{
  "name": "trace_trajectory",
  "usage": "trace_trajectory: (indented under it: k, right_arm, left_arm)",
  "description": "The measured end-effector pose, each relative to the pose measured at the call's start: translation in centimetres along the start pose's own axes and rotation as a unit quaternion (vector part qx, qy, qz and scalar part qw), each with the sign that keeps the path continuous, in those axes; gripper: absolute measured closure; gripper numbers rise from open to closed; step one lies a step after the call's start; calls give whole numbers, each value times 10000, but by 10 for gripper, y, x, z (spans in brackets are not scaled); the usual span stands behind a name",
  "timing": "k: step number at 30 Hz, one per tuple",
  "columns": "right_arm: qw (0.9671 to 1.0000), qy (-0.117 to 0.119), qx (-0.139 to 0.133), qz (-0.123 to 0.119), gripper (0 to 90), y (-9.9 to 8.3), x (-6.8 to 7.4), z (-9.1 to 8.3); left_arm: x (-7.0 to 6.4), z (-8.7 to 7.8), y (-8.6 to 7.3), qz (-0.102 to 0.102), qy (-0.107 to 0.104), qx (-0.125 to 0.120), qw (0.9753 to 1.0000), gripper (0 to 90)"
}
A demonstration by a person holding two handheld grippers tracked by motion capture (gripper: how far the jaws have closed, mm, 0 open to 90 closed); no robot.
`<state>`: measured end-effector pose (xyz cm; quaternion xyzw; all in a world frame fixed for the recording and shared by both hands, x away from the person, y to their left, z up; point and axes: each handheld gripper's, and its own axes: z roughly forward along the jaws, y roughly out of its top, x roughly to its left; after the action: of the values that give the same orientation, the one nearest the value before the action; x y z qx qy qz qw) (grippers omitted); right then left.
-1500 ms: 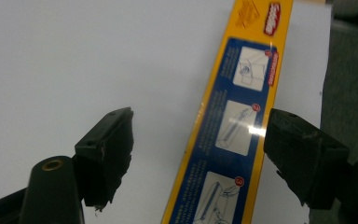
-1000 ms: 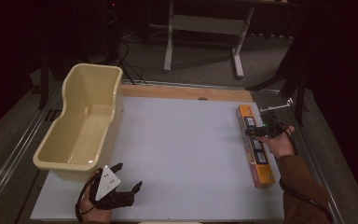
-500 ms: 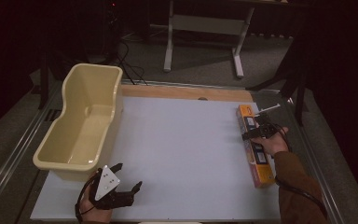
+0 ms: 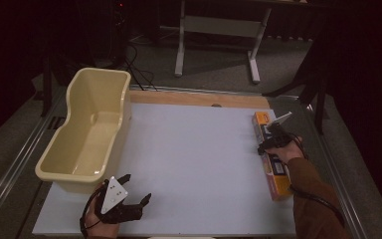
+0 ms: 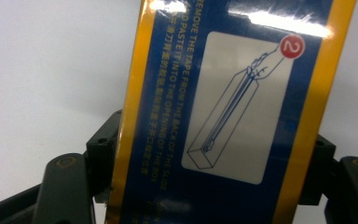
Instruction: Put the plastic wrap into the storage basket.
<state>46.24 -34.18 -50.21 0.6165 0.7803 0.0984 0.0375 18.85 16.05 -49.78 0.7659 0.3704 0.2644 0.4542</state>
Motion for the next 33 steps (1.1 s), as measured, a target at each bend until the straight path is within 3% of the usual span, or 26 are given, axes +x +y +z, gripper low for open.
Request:
trace_trajectory:
  k: [5, 8, 16, 23, 31, 33]
  right_arm:
    - [9990, -254, 350, 149, 372, 7, 5, -4]
    - [9987, -221, 404, 228, 381, 8, 4, -5]
    - [9989, -83, 436, 165, 393, 6, 9, -8]
    - [9982, 241, 356, 409, 397, 6, 12, -19]
    - [9965, 650, 197, 493, 398, 7, 18, -28]
    - [9951, 848, 92, 502, 398, 7, 23, -32]
  left_arm:
    - [0, -1, 0, -6, 21, -7, 10000, 145]
    - [0, -1, -1, -30, 35, -18, 10000, 145]
    - [0, -1, 0, -33, 54, -19, 10000, 145]
    - [0, -2, -1, -39, 62, -22, 10000, 145]
    - [0, -2, -1, -34, 69, -26, 10000, 145]
    - [0, -2, -1, -39, 68, -22, 10000, 145]
